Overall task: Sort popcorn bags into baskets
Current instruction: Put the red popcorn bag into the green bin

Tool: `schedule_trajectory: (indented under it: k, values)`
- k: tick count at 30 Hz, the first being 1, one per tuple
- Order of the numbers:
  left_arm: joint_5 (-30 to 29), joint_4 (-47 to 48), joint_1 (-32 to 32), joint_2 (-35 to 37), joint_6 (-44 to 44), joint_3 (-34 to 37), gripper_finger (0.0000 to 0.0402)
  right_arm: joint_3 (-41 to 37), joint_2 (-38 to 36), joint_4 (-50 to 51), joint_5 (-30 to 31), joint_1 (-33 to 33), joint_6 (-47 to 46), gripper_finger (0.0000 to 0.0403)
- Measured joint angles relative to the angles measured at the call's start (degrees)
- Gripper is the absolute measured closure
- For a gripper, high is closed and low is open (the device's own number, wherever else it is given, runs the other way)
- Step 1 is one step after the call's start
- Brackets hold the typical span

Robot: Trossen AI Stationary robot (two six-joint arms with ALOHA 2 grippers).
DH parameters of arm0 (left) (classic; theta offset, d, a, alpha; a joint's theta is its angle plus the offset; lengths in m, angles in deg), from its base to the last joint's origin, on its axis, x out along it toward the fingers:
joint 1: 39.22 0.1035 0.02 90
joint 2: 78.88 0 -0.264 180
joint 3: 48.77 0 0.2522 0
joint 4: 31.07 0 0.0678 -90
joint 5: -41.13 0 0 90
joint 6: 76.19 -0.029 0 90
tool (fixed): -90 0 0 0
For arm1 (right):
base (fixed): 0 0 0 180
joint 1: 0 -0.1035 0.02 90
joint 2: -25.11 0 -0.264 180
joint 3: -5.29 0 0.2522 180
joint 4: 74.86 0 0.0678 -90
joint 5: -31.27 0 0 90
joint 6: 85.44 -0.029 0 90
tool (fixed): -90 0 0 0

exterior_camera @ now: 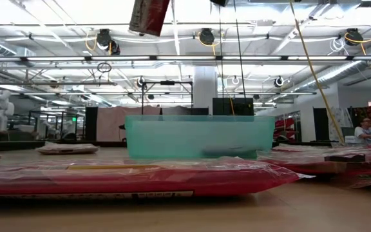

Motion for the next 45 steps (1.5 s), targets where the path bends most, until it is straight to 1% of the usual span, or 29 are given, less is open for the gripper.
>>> schedule_trajectory:
  k: [3, 6, 9, 14, 16, 18, 21, 25, 29, 33, 36, 39, 43, 45]
  values:
    - [1.7, -0.3, 2.1, 0.3, -1.3, 0.0, 0.0401, 0.0, 0.0, 1.0, 2.7, -0.9, -1.2, 0.0174]
    - [4.9, -0.3, 3.8, 0.3, -1.5, 0.0, 0.0401, 0.0, 0.0, 4.1, 3.4, -0.8, -2.4, 0.0174]
    - [6.4, -0.8, 4.6, 0.3, -1.9, 0.0, 0.0401, -0.2, 0.0, 4.4, 5.3, -0.3, -2.7, 0.0174]
    - [7.7, -4.4, 5.8, 1.1, -3.9, 0.1, 0.0401, -2.8, 0.0, -3.9, 10.0, -1.0, 0.6, 0.0174]
    - [9.1, -5.8, 6.6, 1.2, -4.0, 0.0, 0.0401, -4.0, -0.1, -5.3, 12.6, -1.5, 0.5, 0.0174]
    - [10.5, -6.0, 7.2, 1.0, -3.9, 0.0, 0.0401, -4.6, 0.0, -5.0, 13.2, -1.6, -0.8, 0.0174]
    - [10.9, -5.8, 7.3, 0.6, -4.0, 0.0, 0.0401, -4.5, 0.0, -4.3, 11.7, -1.2, -1.3, 0.0174]
    - [12.3, -4.9, 7.4, 0.5, -5.6, 0.1, 0.0401, -4.4, 0.0, -4.3, 12.3, -0.8, -1.7, 0.0174]
    - [13.2, -5.2, 7.4, 0.5, -6.2, 0.0, 0.0401, -4.4, 0.0, -3.6, 10.7, 0.6, -1.7, 0.0174]
    - [13.1, -5.0, 7.4, 0.5, -7.0, 0.0, 0.0401, -4.3, 0.0, -2.1, 10.4, 1.6, -4.0, 0.0174]
    - [13.0, -4.6, 7.4, 0.4, -8.2, 0.0, 0.0401, -4.3, 0.0, -2.2, 7.5, 2.1, -4.4, 0.0174]
    - [13.2, -4.6, 7.4, -0.5, -10.6, 0.0, 0.0401, -4.3, 0.0, -1.9, 7.2, 2.1, -5.8, 0.0174]
    - [15.1, -5.1, 7.0, -1.7, -12.5, 0.0, 0.0401, -4.2, 0.0, 2.2, 7.2, 2.6, -9.3, 0.0174]
    - [15.2, -5.1, 6.7, -2.7, -12.6, 0.0, 0.0401, -4.2, 0.0, 3.1, 6.0, 3.5, -10.1, 0.0174]
